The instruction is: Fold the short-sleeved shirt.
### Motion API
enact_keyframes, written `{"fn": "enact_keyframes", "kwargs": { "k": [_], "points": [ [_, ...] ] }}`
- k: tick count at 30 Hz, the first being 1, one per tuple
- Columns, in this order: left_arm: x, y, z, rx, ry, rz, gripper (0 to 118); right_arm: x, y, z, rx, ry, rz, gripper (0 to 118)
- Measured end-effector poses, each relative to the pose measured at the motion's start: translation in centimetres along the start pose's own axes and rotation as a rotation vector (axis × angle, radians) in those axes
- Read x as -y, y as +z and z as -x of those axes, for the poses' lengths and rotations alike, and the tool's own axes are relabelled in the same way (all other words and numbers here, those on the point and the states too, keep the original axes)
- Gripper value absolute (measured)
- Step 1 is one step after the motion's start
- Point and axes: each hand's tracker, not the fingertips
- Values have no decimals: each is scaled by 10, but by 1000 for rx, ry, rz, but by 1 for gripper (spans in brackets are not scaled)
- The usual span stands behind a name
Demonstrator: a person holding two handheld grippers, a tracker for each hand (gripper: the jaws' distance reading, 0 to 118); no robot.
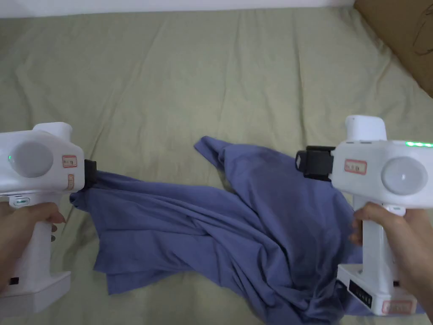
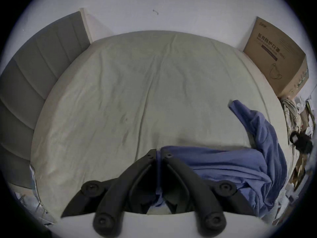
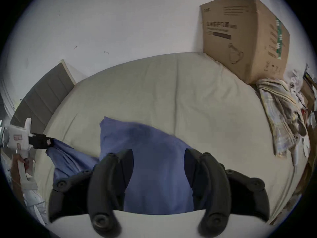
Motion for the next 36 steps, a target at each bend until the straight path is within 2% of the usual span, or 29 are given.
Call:
{"fn": "enact_keyframes", "kwargs": {
  "k": [2,3,8,12,14,16,18,19,21,22,25,28,32,36],
  "points": [
    [0,1,-1,0,-7,-2,3,-20,-23,7,-44,23,35,86],
    [-1,-1,-1,-1,-12,-1,3,-28,-37,11,-41,43,65,87],
    [0,-6,1,-4,-14,14,3,-48,-100,24,-46,73,157,87],
    [0,-10,2,-2,-14,20,3,-42,-142,22,16,78,266,87],
    [0,-11,2,-4,-17,23,3,-32,-154,19,14,92,317,87],
    [-1,-12,2,-3,-20,24,3,-32,-148,24,19,109,280,85],
    [-1,-12,3,-4,-25,25,3,-33,-143,29,50,160,262,74],
    [-1,-11,3,-5,-25,26,3,-32,-141,32,68,200,254,57],
    [-1,-7,4,1,-18,21,3,-32,-136,37,122,283,250,33],
    [-2,-5,5,4,-13,22,3,-34,-133,37,123,301,256,7],
    [-2,7,5,8,-10,18,3,-41,-119,32,81,233,273,5],
    [-3,27,5,18,-11,-2,3,-49,-93,28,90,200,237,5],
    [-9,65,7,10,-1,-60,3,-71,-37,16,67,142,134,5],
    [-14,111,8,-13,-22,-137,3,-95,31,-1,87,103,26,5]
  ]
}}
